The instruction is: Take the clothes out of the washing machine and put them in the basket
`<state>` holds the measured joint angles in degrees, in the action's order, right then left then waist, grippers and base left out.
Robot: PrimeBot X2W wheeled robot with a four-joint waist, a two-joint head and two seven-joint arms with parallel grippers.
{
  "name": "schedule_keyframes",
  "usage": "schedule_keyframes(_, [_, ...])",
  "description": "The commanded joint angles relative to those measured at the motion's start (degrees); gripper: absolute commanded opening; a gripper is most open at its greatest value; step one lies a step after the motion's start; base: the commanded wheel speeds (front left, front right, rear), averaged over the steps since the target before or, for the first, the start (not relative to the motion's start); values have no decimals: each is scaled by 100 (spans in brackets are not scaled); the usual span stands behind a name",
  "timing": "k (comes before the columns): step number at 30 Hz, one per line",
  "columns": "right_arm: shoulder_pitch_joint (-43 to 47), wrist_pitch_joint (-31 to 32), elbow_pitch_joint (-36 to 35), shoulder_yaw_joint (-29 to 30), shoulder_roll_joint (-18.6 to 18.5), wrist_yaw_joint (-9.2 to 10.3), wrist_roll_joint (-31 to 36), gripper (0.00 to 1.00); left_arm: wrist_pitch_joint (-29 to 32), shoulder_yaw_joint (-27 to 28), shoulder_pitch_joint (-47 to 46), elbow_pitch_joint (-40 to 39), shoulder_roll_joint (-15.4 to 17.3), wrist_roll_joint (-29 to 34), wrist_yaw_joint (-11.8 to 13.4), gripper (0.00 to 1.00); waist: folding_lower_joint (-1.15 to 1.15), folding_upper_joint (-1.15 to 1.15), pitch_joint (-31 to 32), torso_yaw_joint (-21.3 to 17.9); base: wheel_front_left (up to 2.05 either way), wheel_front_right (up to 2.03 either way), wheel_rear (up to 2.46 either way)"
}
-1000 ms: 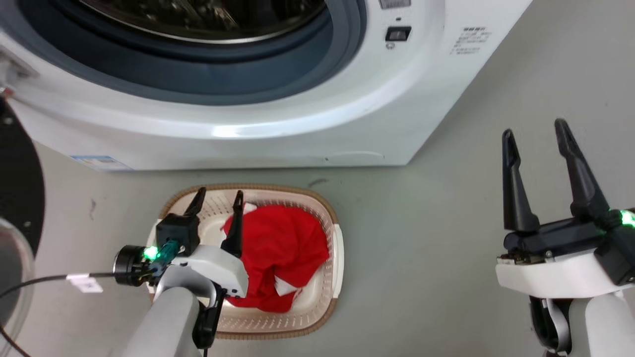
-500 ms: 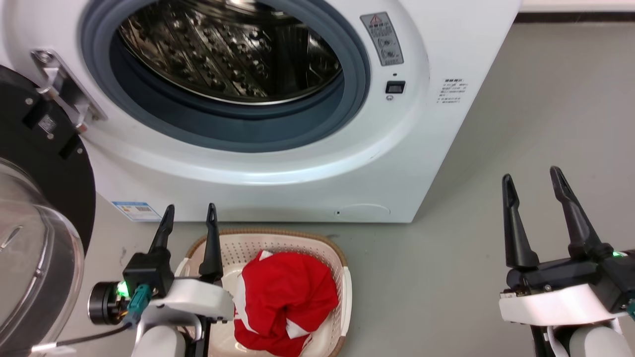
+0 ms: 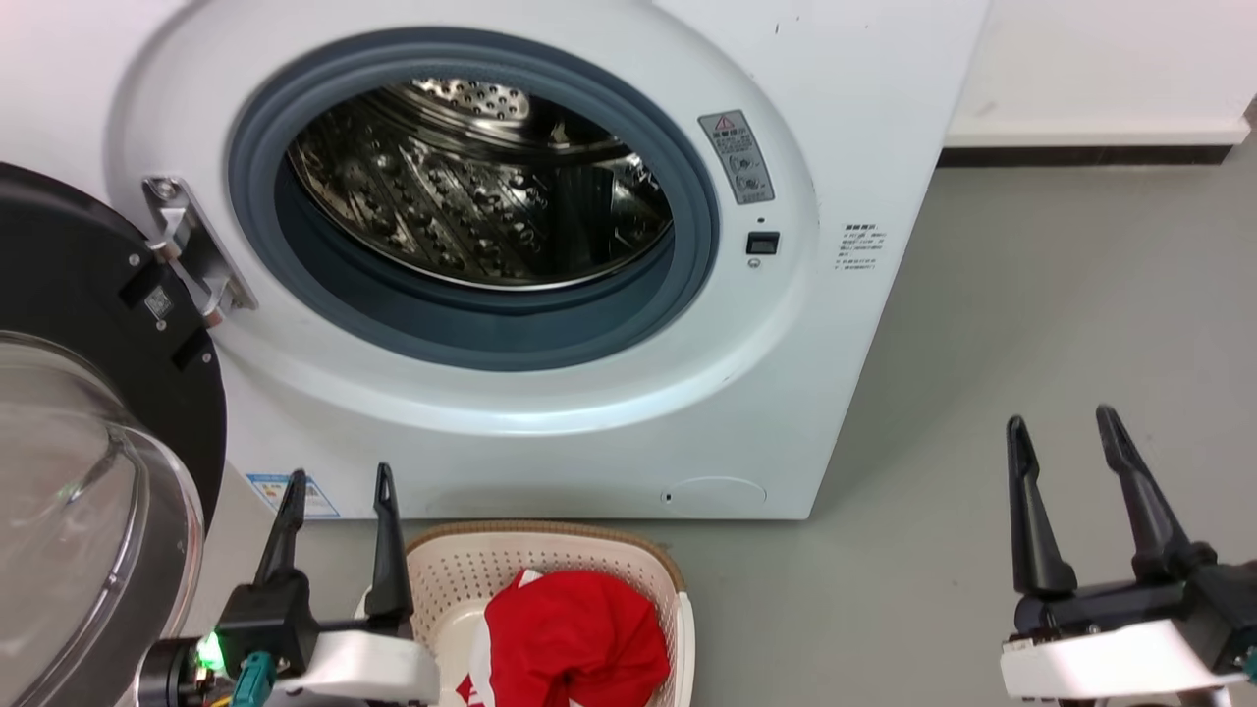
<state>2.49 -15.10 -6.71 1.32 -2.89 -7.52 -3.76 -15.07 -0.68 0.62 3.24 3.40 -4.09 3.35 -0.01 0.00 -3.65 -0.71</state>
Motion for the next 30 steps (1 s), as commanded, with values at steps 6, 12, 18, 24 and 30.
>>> schedule_keyframes(6, [377,-9,67,79,4,6,-77,100,-14,103,307,-114,-31,84,13,100,1,0,275,-28,0,0,0])
schedule_keyframes(12, [490,-10,72,68,4,6,-83,100,-15,136,385,-143,-41,122,5,100,1,0,323,-59,0,0,0])
schedule_keyframes(18, [480,-9,89,46,4,6,-135,100,-15,155,415,-88,-50,143,-13,100,1,0,341,-113,0,0,0])
schedule_keyframes(24, [476,3,225,20,2,0,-136,0,32,135,397,70,-45,120,9,0,1,0,341,-124,0,0,0])
schedule_keyframes(30, [425,98,298,-4,-32,0,-791,0,232,233,262,203,-45,-489,-68,0,1,0,341,-115,0,0,0])
